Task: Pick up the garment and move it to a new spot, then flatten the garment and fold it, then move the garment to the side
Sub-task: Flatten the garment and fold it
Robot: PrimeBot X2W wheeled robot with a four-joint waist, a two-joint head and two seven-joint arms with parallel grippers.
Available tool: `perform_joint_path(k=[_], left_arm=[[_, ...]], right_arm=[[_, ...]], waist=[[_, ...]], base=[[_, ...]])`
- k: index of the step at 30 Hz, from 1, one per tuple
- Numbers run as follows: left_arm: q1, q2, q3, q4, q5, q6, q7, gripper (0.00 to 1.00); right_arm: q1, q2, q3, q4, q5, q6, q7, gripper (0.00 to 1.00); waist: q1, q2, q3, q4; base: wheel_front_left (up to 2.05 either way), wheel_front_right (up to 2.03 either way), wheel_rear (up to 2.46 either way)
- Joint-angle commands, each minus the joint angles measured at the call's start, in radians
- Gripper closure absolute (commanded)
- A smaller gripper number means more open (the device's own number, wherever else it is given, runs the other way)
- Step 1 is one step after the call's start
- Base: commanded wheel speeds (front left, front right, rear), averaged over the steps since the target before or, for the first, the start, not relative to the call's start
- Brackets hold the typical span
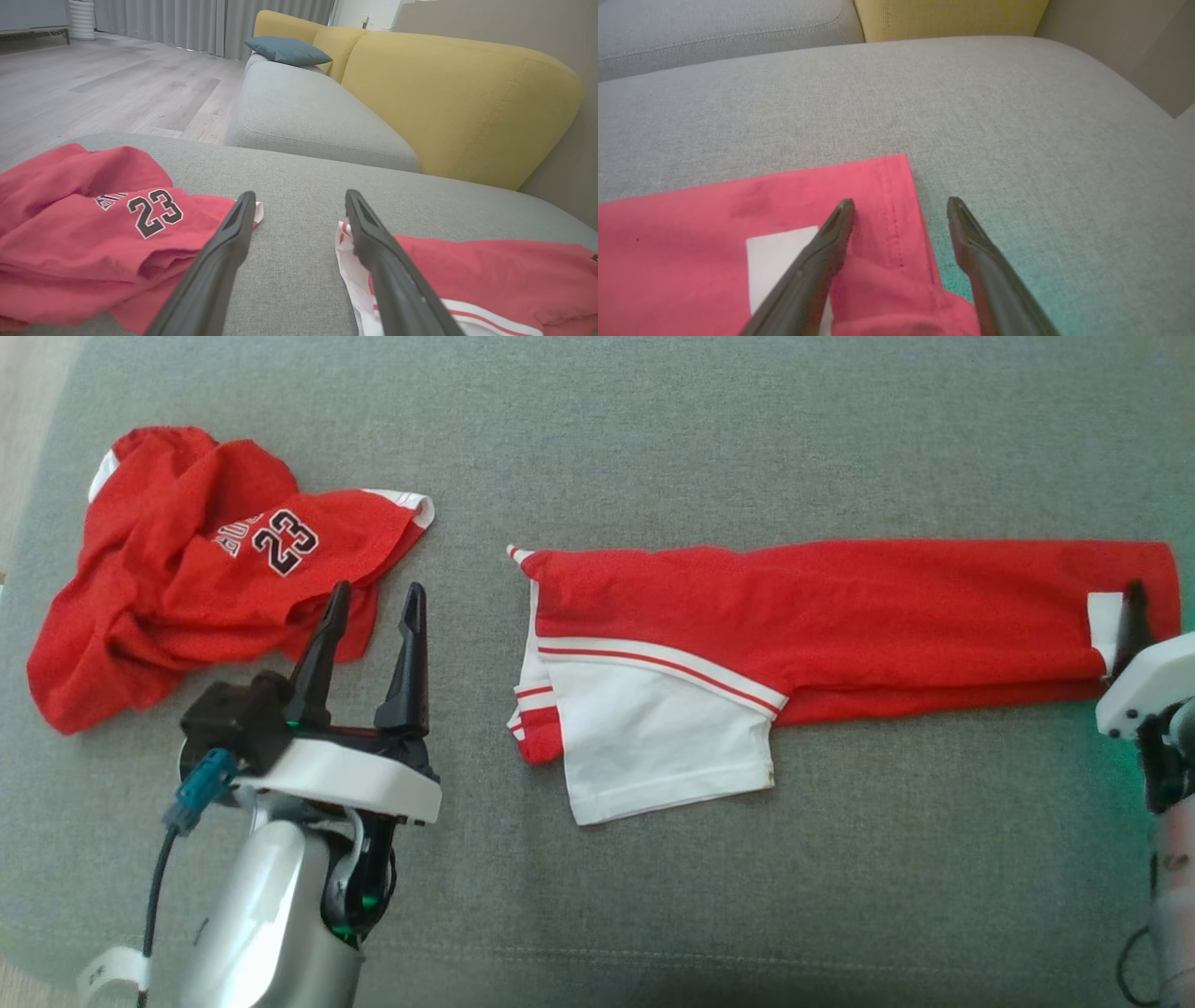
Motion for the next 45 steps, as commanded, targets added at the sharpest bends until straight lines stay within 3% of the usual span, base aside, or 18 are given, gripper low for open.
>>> perform_joint_path(k=[1,13,27,28,29,30,37,45], left_arm=[[-0.035,0.008,0.045,-0.030,0.008,-0.002,-0.005,0.00],[-0.040,-0.006,0.078,-0.022,0.038,-0.024,-0.005,0.00],[-0.060,-0.010,0.126,-0.033,0.054,-0.033,-0.005,0.00],[-0.061,-0.011,0.127,-0.032,0.055,-0.033,-0.005,0.00],[-0.062,-0.011,0.129,-0.032,0.056,-0.034,-0.005,0.00],[-0.063,-0.011,0.131,-0.031,0.057,-0.035,-0.005,0.00],[-0.065,-0.012,0.148,-0.021,0.063,-0.041,-0.005,0.00],[-0.049,-0.012,0.152,-0.021,0.064,-0.044,-0.005,0.00]], right_arm=[[-0.031,-0.018,0.015,-0.024,-0.007,0.006,-0.001,0.00],[-0.045,-0.004,0.010,0.052,0.006,0.006,0.057,0.00],[0.014,0.027,0.090,-0.011,0.121,0.006,0.081,0.00],[0.016,0.028,0.090,-0.013,0.130,0.006,0.087,0.04],[0.018,0.028,0.093,-0.014,0.139,0.006,0.096,0.74],[0.020,0.028,0.098,-0.015,0.147,0.006,0.103,1.00],[0.026,-0.012,0.080,-0.032,0.168,0.006,0.110,1.00],[0.010,-0.061,-0.075,-0.073,-0.019,0.006,0.062,1.00]], waist=[[0.0000,-0.0001,0.001,-0.001],[0.0000,-0.0001,0.020,-0.019],[0.0000,-0.0001,0.062,-0.047],[0.0000,-0.0001,0.063,-0.049],[0.0000,-0.0001,0.065,-0.050],[0.0000,-0.0001,0.065,-0.052],[0.0000,-0.0001,0.042,-0.064],[0.0000,-0.0001,0.008,-0.073]], base=[[0.00,0.00,0.00],[0.00,0.00,0.00],[0.00,0.00,0.00],[0.00,0.00,0.00],[0.00,0.00,0.00],[0.00,0.00,0.00],[0.00,0.00,0.00],[0.00,0.00,0.00]])
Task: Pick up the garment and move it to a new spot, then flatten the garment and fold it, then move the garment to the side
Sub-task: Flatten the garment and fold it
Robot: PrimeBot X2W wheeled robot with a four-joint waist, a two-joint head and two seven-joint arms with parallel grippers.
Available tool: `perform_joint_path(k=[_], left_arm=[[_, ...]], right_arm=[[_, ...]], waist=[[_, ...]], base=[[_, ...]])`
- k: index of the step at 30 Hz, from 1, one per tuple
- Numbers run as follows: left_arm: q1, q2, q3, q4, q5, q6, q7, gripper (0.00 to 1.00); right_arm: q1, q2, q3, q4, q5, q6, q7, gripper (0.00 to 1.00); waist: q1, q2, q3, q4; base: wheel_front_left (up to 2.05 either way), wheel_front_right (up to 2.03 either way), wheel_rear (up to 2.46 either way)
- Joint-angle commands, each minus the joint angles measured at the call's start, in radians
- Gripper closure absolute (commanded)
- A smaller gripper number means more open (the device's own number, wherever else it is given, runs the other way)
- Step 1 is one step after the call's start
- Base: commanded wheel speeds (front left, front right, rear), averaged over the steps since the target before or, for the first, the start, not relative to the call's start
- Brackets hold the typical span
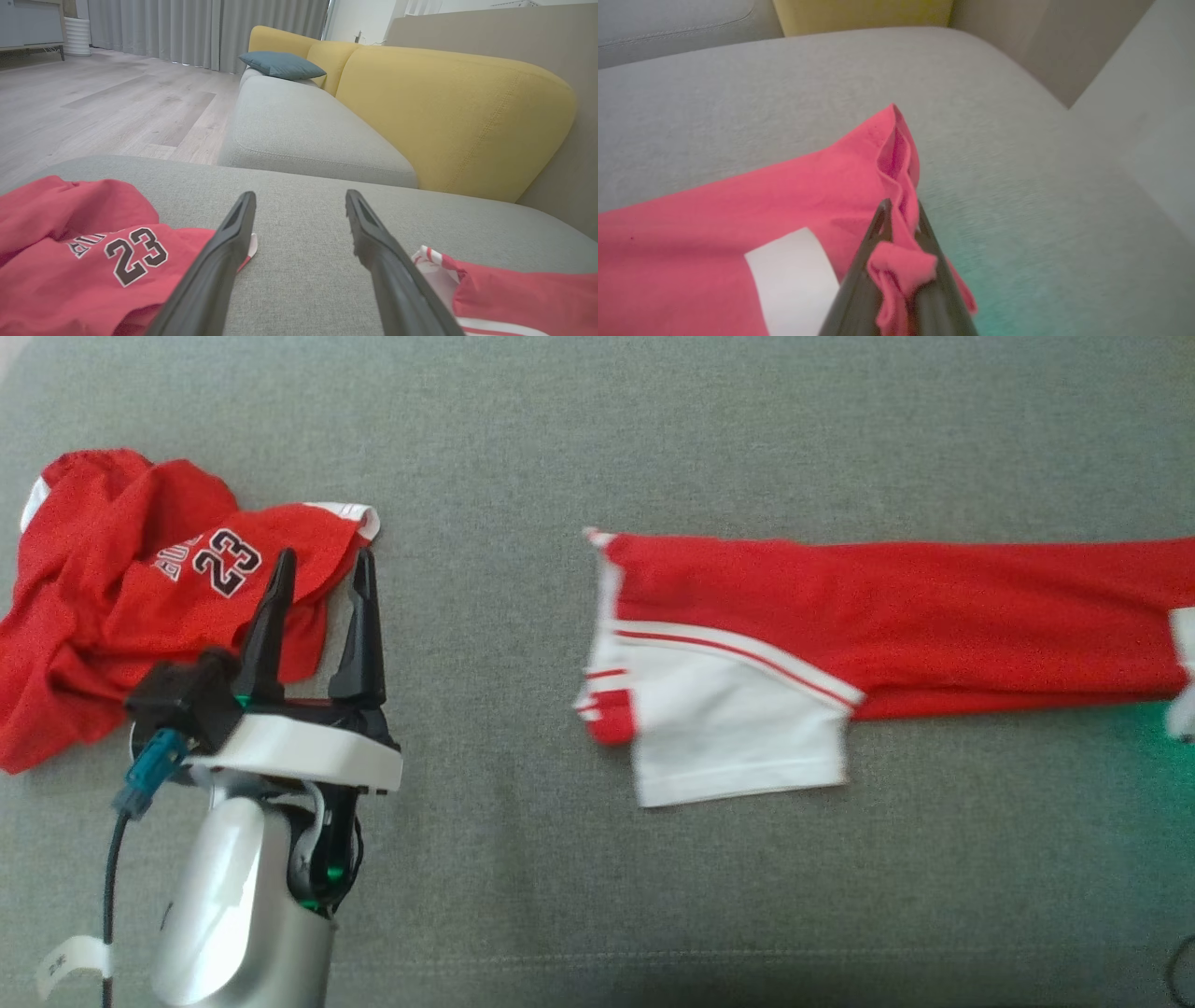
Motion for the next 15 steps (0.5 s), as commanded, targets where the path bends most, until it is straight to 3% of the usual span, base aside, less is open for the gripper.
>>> perform_joint_path(k=[1,7,11,15], left_arm=[[-0.010,0.010,0.032,-0.031,0.006,-0.001,-0.005,0.00],[0.007,0.010,0.022,-0.029,-0.008,0.004,-0.005,0.00],[0.028,0.010,0.014,-0.026,-0.018,0.012,-0.005,0.00],[0.054,0.010,0.006,-0.023,-0.030,0.022,-0.005,0.00]], right_arm=[[-0.013,-0.023,-0.012,-0.048,-0.033,0.006,-0.016,1.00],[-0.032,0.047,-0.130,-0.123,-0.212,0.006,-0.036,1.00],[-0.036,0.113,-0.101,-0.154,-0.230,0.006,-0.033,1.00],[-0.032,0.169,-0.014,-0.191,-0.176,0.006,-0.010,1.00]], waist=[[0.0000,-0.0001,-0.007,-0.002],[0.0000,-0.0001,-0.041,-0.003],[0.0000,-0.0001,-0.078,-0.004],[0.0000,-0.0001,-0.126,-0.006]], base=[[0.00,0.00,0.00],[0.00,0.00,0.00],[0.00,0.00,0.00],[0.00,0.00,0.00]])
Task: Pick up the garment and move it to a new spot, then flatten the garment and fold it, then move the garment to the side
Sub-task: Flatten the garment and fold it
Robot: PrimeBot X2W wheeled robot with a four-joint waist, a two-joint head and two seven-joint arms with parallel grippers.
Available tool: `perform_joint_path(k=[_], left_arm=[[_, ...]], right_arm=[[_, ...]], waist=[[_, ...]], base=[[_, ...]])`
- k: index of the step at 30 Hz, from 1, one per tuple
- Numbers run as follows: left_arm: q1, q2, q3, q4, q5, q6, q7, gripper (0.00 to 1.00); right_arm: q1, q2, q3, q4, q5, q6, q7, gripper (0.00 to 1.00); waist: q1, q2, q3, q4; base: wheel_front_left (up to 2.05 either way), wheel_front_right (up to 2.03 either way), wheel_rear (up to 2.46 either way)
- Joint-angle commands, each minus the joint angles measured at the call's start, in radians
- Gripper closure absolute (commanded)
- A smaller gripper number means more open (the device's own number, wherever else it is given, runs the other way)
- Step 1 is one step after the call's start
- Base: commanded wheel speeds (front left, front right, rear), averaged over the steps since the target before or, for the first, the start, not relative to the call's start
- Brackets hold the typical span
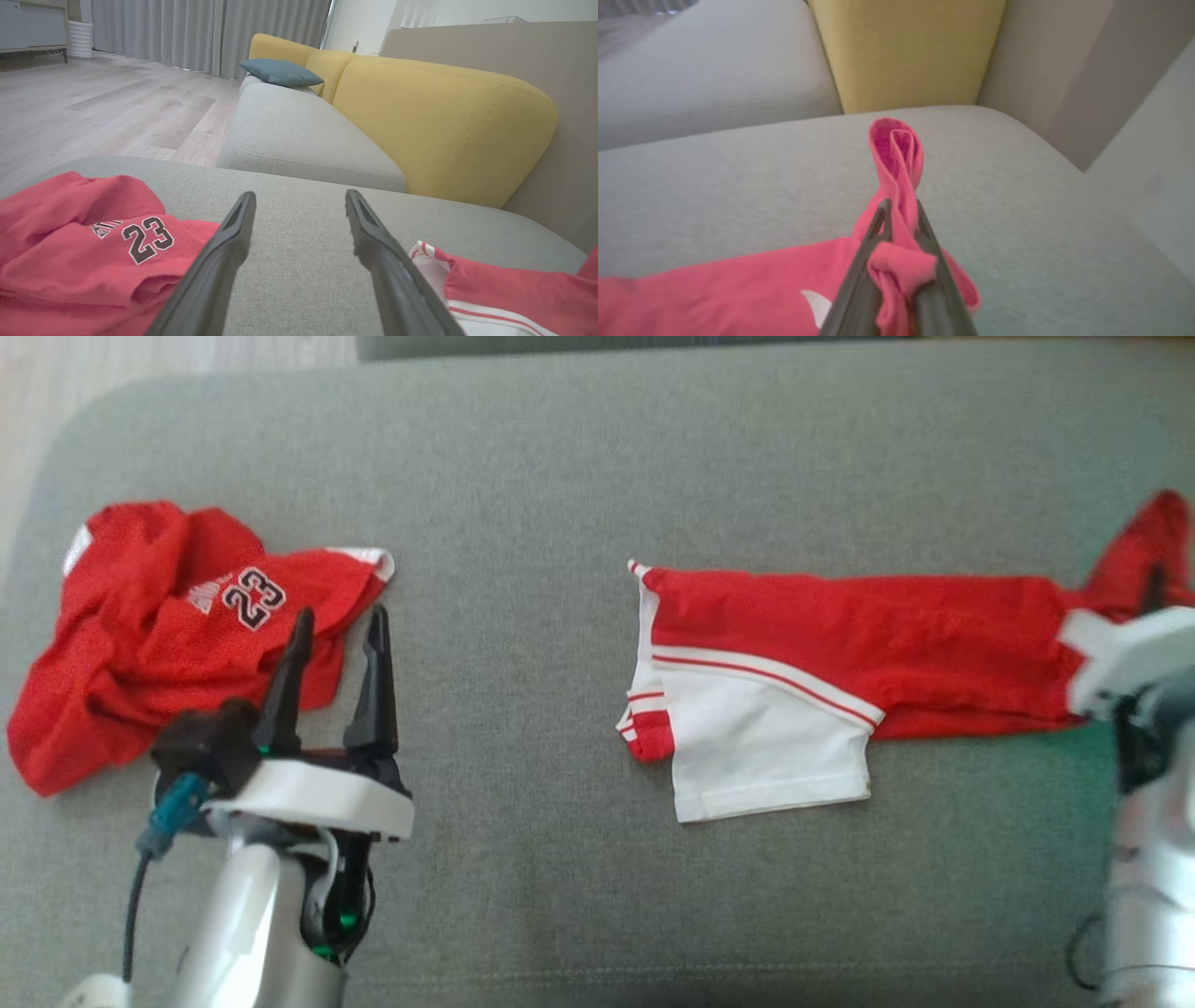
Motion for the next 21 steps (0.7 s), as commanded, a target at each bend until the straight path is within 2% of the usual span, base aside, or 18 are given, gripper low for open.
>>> perform_joint_path(k=[1,6,12,16,21], left_arm=[[-0.013,0.010,0.025,-0.028,-0.006,0.007,-0.005,0.00],[0.023,0.010,0.012,-0.024,-0.020,0.020,-0.005,0.00],[0.047,0.010,0.004,-0.031,-0.035,0.033,-0.005,0.00],[0.049,0.010,-0.003,-0.034,-0.042,0.037,-0.005,0.00],[0.045,0.010,-0.016,-0.032,-0.046,0.039,-0.005,0.00]], right_arm=[[-0.019,0.008,0.050,-0.047,0.024,0.006,0.008,1.00],[0.026,0.034,0.241,-0.131,0.191,0.006,0.069,1.00],[0.124,0.035,0.537,-0.236,0.523,0.006,0.118,1.00],[0.163,0.035,0.659,-0.250,0.647,0.006,0.066,1.00],[0.153,0.035,0.764,-0.151,0.748,0.006,-0.035,1.00]], waist=[[0.0000,-0.0001,-0.030,-0.001],[0.0000,-0.0001,-0.085,0.005],[0.0000,-0.0001,-0.110,0.027],[0.0000,-0.0001,-0.110,0.053],[0.0000,-0.0001,-0.100,0.094]], base=[[0.00,0.00,0.00],[0.00,0.00,0.00],[0.00,0.00,0.00],[0.00,0.00,0.00],[0.00,0.00,0.00]])
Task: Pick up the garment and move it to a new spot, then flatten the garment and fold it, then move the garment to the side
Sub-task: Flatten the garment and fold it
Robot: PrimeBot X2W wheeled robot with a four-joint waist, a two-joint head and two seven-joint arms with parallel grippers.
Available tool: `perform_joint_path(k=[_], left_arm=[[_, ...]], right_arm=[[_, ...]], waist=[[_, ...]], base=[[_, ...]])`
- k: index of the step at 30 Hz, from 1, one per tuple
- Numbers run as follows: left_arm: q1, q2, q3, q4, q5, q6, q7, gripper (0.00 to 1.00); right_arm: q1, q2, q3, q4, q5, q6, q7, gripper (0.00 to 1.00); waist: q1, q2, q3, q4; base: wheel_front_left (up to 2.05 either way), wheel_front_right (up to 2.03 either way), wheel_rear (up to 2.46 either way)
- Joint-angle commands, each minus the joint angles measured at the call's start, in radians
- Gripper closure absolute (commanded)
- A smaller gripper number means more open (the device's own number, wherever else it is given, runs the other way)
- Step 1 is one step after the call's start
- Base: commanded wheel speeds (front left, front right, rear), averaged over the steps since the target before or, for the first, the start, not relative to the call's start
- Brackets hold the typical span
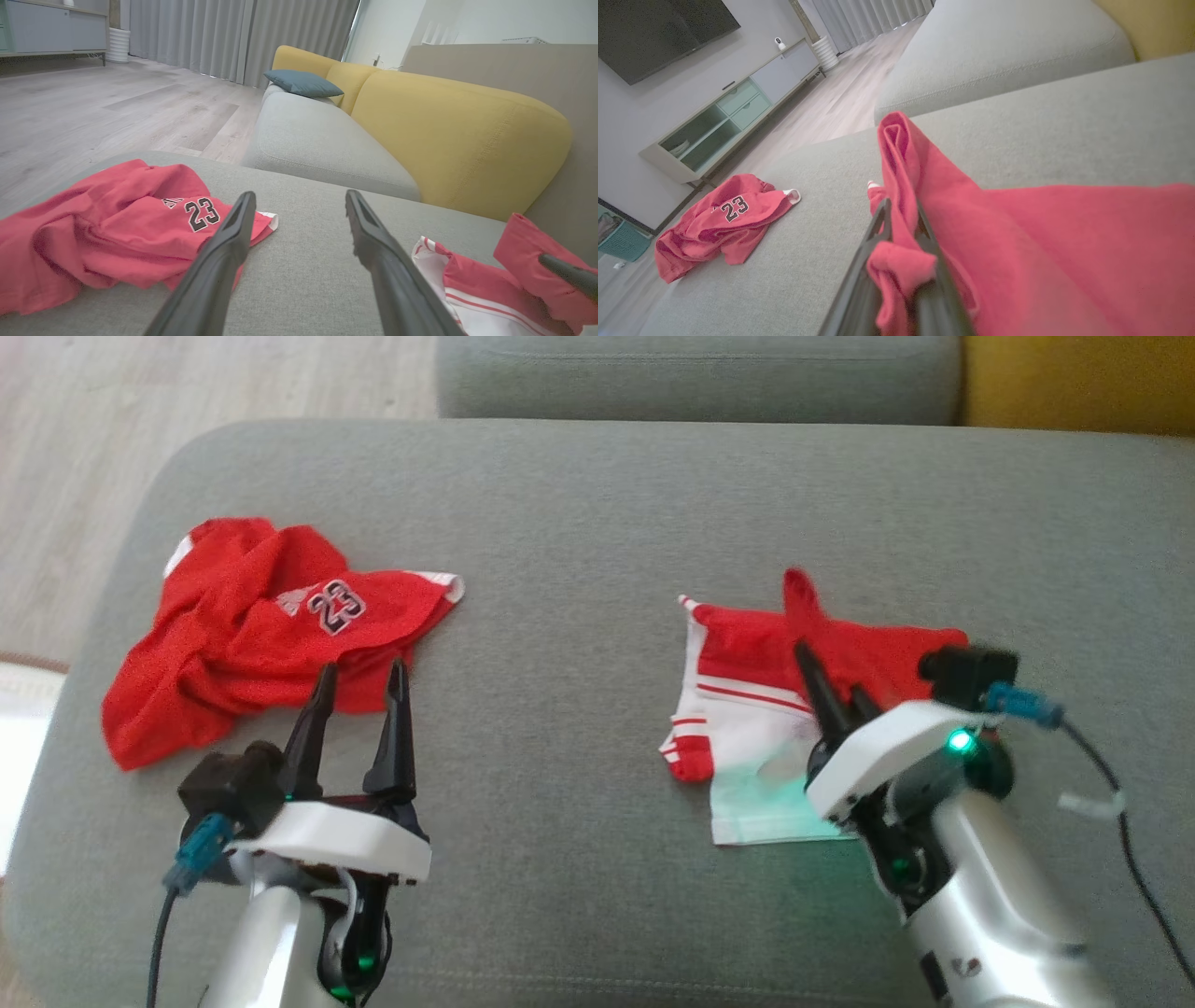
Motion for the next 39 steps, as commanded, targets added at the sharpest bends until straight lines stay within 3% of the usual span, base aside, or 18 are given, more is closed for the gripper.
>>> perform_joint_path(k=[1,13,14,15,22,26,30,33,39], left_arm=[[-0.032,0.010,0.025,-0.031,-0.010,0.005,-0.005,0.00],[-0.041,0.010,0.002,-0.017,-0.024,0.008,-0.005,0.00],[-0.041,0.010,0.001,-0.016,-0.025,0.008,-0.005,0.00],[-0.041,0.010,0.001,-0.015,-0.026,0.009,-0.005,0.00],[-0.036,0.010,0.007,-0.012,-0.027,0.013,-0.005,0.00],[-0.035,0.010,0.013,-0.023,-0.028,0.015,-0.005,0.00],[-0.033,0.010,0.023,-0.049,-0.030,0.016,-0.005,0.00],[-0.034,0.010,0.029,-0.077,-0.030,0.018,-0.005,0.00],[-0.040,0.010,0.033,-0.118,-0.032,0.024,-0.005,0.00]], right_arm=[[-0.051,0.006,0.051,0.017,0.040,0.006,-0.046,1.00],[-0.174,0.006,0.245,0.321,0.229,0.006,-0.267,1.00],[-0.186,0.006,0.269,0.344,0.239,0.006,-0.282,0.29],[-0.195,0.006,0.296,0.361,0.252,0.006,-0.290,0.00],[-0.234,0.006,0.500,0.324,0.408,0.006,-0.332,0.00],[-0.287,0.006,0.532,0.330,0.386,0.006,-0.353,0.00],[-0.357,0.006,0.486,0.377,0.225,0.006,-0.363,0.00],[-0.385,0.002,0.372,0.381,0.061,0.006,-0.364,0.00],[-0.305,-0.093,0.154,0.225,-0.224,0.006,-0.365,0.00]], waist=[[0.0000,-0.0001,0.007,0.026],[0.0000,-0.0001,0.027,0.099],[0.0000,-0.0001,0.028,0.103],[0.0000,-0.0001,0.029,0.106],[0.0000,-0.0001,0.025,0.092],[0.0000,-0.0001,0.013,0.065],[0.0000,-0.0001,0.006,0.031],[0.0000,-0.0001,0.005,0.003],[0.0000,-0.0001,0.002,-0.038]], base=[[0.00,0.00,0.00],[0.00,0.00,0.00],[0.00,0.00,0.00],[0.00,0.00,0.00],[0.00,0.00,0.00],[0.00,0.00,0.00],[0.00,0.00,0.00],[0.00,0.00,0.00],[0.00,0.00,0.00]])
